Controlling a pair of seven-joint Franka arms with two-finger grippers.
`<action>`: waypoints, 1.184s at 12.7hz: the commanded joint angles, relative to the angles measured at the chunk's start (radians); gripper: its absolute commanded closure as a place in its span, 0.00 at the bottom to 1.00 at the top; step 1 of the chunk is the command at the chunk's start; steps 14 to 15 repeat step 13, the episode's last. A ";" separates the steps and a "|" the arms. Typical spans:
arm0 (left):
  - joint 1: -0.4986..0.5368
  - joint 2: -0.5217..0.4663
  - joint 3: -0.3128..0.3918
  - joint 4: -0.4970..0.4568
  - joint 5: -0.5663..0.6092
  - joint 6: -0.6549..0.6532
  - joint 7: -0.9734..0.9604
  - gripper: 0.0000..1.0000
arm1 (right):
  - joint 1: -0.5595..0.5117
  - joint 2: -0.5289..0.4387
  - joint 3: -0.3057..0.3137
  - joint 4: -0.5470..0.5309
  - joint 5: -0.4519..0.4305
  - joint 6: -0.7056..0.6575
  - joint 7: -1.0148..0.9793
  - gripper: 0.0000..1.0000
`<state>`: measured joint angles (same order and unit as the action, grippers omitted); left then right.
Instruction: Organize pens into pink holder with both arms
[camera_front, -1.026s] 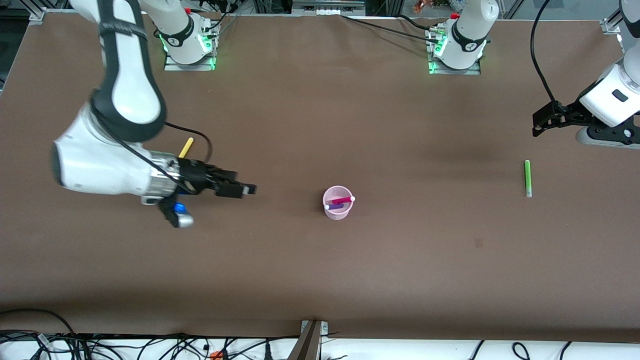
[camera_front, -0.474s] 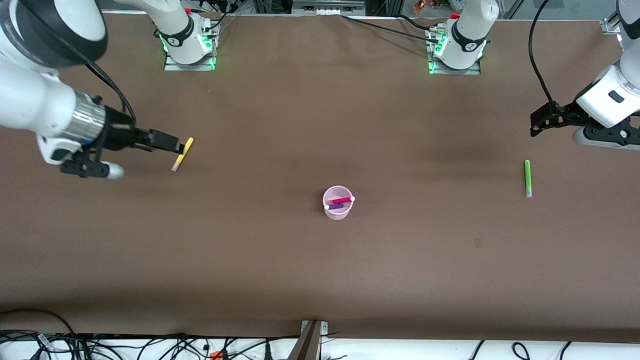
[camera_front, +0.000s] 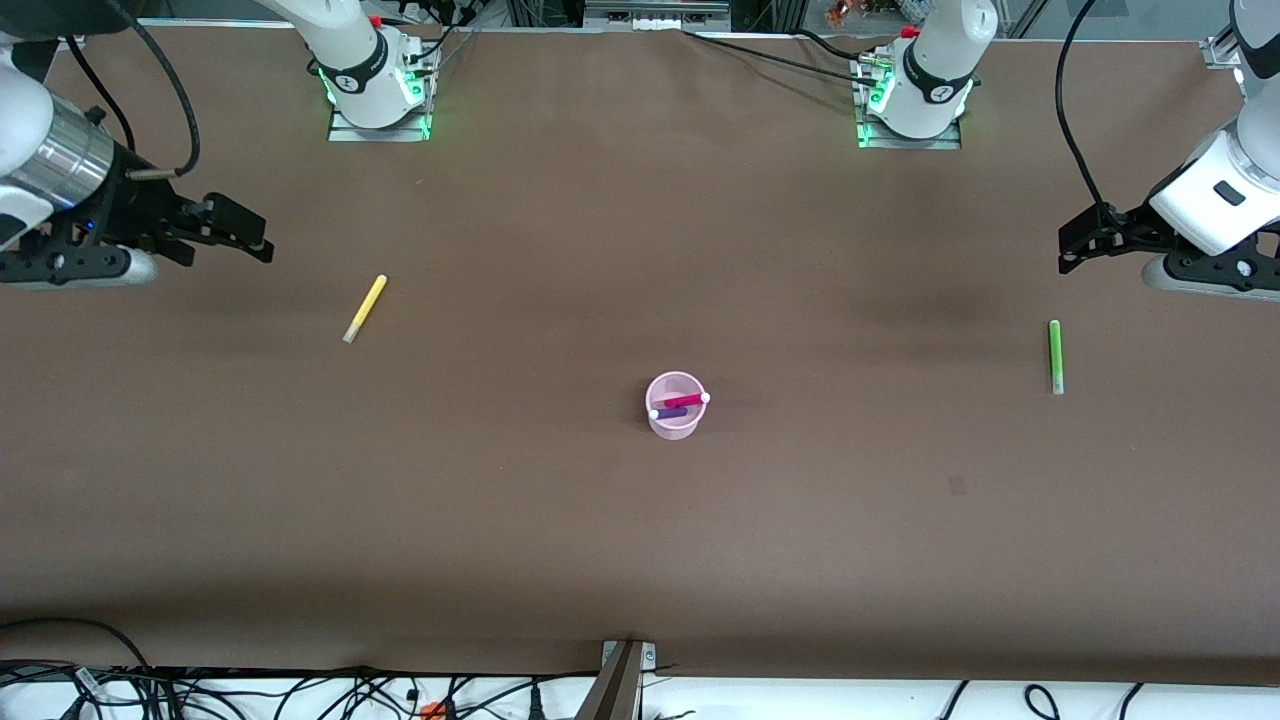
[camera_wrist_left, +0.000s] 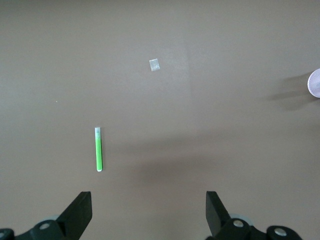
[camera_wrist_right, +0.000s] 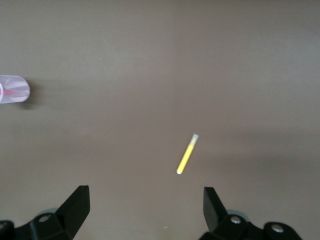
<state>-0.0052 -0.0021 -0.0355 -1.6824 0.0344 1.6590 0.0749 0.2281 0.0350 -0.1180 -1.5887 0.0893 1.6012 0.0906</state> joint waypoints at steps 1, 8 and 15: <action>-0.004 0.001 0.000 0.007 -0.017 0.005 0.006 0.00 | -0.147 -0.021 0.115 -0.016 -0.022 0.005 -0.089 0.00; -0.006 0.005 0.000 0.009 -0.017 0.004 0.006 0.00 | -0.190 -0.090 0.164 -0.030 -0.007 -0.049 -0.111 0.00; -0.007 0.005 0.000 0.009 -0.017 0.004 0.006 0.00 | -0.190 -0.093 0.164 -0.039 -0.006 -0.056 -0.115 0.00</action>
